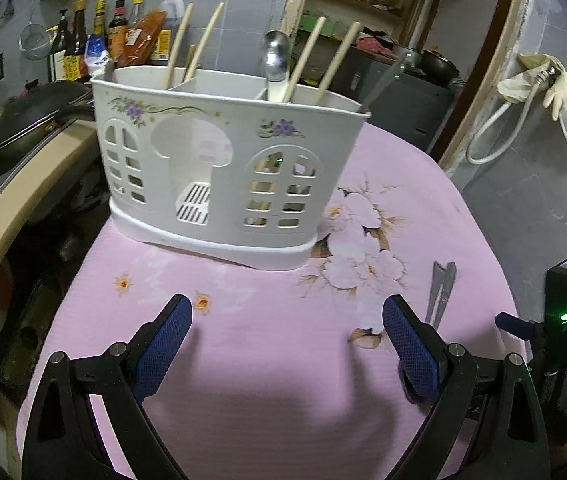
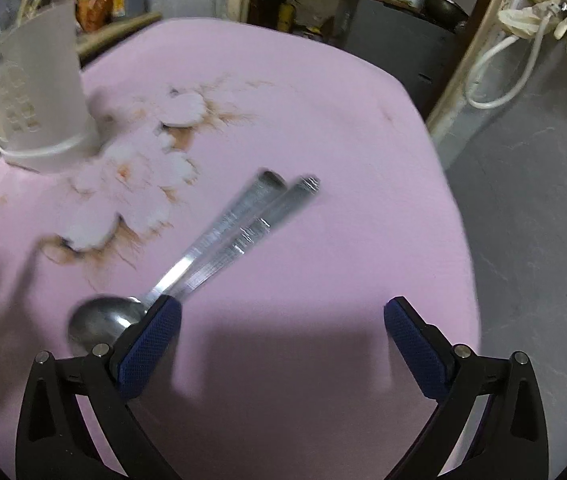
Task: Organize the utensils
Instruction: 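Lower both tools toward the two remaining silver spoons, then close the left tool on a silver spoon while the right tool grasps the other spoon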
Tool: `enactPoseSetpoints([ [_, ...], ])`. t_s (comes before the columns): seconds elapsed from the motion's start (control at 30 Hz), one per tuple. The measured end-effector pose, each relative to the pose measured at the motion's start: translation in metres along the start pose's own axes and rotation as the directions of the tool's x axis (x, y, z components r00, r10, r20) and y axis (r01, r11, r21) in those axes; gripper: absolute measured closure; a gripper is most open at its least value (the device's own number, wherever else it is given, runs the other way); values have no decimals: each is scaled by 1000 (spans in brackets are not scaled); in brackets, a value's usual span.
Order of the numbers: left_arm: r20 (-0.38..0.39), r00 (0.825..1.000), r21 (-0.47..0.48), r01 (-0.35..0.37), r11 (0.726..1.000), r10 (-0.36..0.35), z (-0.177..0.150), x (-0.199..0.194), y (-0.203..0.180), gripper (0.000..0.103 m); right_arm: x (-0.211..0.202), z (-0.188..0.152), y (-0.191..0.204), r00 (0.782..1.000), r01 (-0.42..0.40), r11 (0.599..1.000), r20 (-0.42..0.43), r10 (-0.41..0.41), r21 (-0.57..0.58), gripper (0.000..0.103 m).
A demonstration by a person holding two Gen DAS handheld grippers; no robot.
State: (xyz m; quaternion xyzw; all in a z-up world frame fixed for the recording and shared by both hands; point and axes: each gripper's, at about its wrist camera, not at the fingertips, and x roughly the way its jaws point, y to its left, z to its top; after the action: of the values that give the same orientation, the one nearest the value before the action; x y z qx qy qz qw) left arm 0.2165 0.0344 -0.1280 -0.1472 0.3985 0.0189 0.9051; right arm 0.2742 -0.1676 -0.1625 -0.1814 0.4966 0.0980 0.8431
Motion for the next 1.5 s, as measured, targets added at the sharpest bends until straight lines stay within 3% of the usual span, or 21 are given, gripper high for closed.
enactPoseSetpoints([
  [0.17,-12,998,19,56,998,-56,3,4,-4,10,-3,2,-11,997,-55,996,56,52,68,1],
  [0.27,-15,993,57,116,992,-115,8,6,-8,10,-5,3,-27,989,-114,988,108,103,103,9],
  [0.33,-36,987,86,162,983,-159,12,12,-12,11,-5,6,-38,982,-151,983,131,137,100,20],
  [0.37,-54,980,99,194,976,-189,12,16,-14,15,-5,8,-42,978,-168,981,139,154,97,22],
  [0.5,-167,944,112,305,946,-284,14,34,-23,48,-4,18,-55,961,-238,968,163,223,79,39],
  [0.6,-238,909,73,368,927,-342,12,42,-26,57,-7,14,-56,955,-259,963,167,244,77,44],
  [0.73,-296,874,27,411,911,-386,8,45,-29,60,-12,-1,-54,946,-284,957,180,268,64,48],
  [1.03,-420,818,-41,415,909,-393,4,51,-39,83,-14,-9,-50,945,-281,959,188,268,46,48],
  [1.13,-427,816,-72,399,914,-390,6,55,-39,91,-15,-9,-50,946,-278,959,188,266,44,48],
  [1.33,-423,831,-159,325,932,-362,9,62,-30,103,-15,-11,-50,945,-281,958,190,266,55,48],
  [1.5,-353,877,-187,275,943,-325,10,49,-21,103,-15,-11,-50,944,-284,957,191,268,63,48],
])
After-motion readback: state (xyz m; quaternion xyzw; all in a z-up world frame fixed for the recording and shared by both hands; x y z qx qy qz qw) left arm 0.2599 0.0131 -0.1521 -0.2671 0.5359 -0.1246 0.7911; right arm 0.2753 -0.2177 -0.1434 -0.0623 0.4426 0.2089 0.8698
